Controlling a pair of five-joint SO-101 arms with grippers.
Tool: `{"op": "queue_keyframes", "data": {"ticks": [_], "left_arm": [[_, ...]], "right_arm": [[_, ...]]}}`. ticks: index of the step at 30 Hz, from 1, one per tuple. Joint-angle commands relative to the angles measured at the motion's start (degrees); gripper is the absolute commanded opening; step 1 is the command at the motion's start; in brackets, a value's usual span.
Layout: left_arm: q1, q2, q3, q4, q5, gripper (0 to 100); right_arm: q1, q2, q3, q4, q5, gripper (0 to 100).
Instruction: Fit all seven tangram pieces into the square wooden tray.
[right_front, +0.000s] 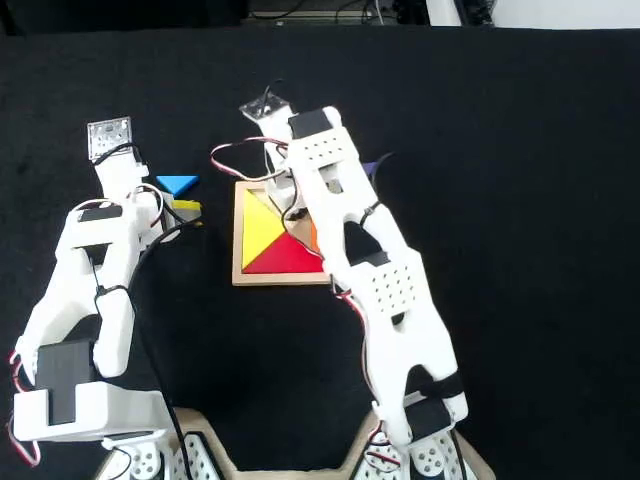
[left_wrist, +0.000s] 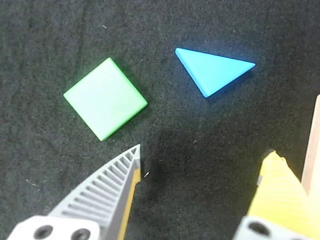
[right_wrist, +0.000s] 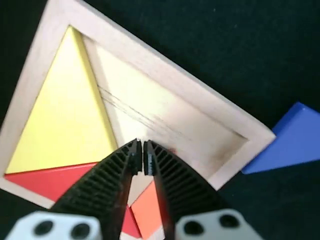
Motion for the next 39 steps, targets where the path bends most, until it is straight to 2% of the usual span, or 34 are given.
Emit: {"op": "queue_keyframes", "data": {"ticks": [1,5,10,16,21,24,27,32,39], "left_arm": [[-1.1,-2.2,-2.8,1.3,-1.0,36],[-3.0,-4.3,-14.3,14.6,-7.6,37],[-3.1,-1.1,-35.9,35.0,-17.9,36],[-5.0,7.3,-57.5,48.1,-28.0,36],[-11.2,11.5,-76.2,69.0,-44.4,36],[-16.7,10.2,-81.0,69.3,-46.8,36],[-18.3,7.3,-78.8,69.4,-49.8,36],[-14.5,6.9,-62.5,67.9,-52.9,36],[-10.6,8.2,-53.0,54.3,-51.4,36]], "right_arm": [[1.6,-5.9,-4.4,1.4,-3.1,1.1],[7.1,-6.7,-4.9,1.6,-5.3,1.1],[11.5,-6.5,-4.9,1.5,-5.5,1.1],[16.1,-8.8,-4.9,3.6,-5.5,1.1],[22.3,-14.4,-4.8,6.2,-8.0,1.1],[26.0,-18.9,-4.9,7.6,-7.9,1.1],[28.2,-24.0,-4.0,8.4,-8.1,1.1],[28.0,-35.2,5.8,8.4,-8.0,1.1],[24.7,-58.4,26.4,5.7,-7.8,1.1]]}}
